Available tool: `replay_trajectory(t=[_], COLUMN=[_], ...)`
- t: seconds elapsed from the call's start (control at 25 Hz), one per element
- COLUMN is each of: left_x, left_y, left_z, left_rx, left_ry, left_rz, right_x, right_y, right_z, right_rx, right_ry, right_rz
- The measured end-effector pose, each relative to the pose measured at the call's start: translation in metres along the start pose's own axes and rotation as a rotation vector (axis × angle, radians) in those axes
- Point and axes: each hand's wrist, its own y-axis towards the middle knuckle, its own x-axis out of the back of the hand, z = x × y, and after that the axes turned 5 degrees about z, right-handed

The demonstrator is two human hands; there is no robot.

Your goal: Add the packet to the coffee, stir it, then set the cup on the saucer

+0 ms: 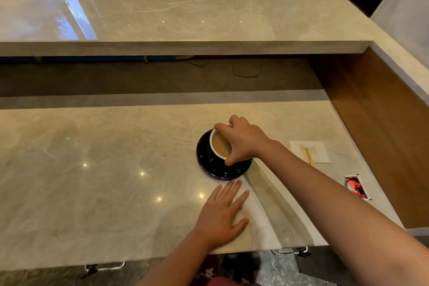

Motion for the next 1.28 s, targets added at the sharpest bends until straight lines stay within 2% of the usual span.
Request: replay_trajectory(t=[0.76,1.0,1.16,1.28], left_x=[0.0,0.002,0.0,0.003], left_y=[0.001,0.001,0.001,0.003], left_z=[0.002,0.001,-0.001,-0.001], left_rx=[-0.021,-0.004,-0.014,-0.012], left_ry=[-0.053,-0.014,-0.057,-0.027], left_rz=[-0.012,0.009,0.033,0.073], right_x=[-0.004,-0.004,0.0,-0.014], right_y=[0.009,-0.007,-0.029,-0.049], right_z=[0.002,0.001,-0.009,-0.021], right_rx=[0.043,0.009,-0.036,-0.146], right_ry=[-0.1,-0.029,0.092,0.074], right_rz=[0.093,0.094,0.015,-0.089])
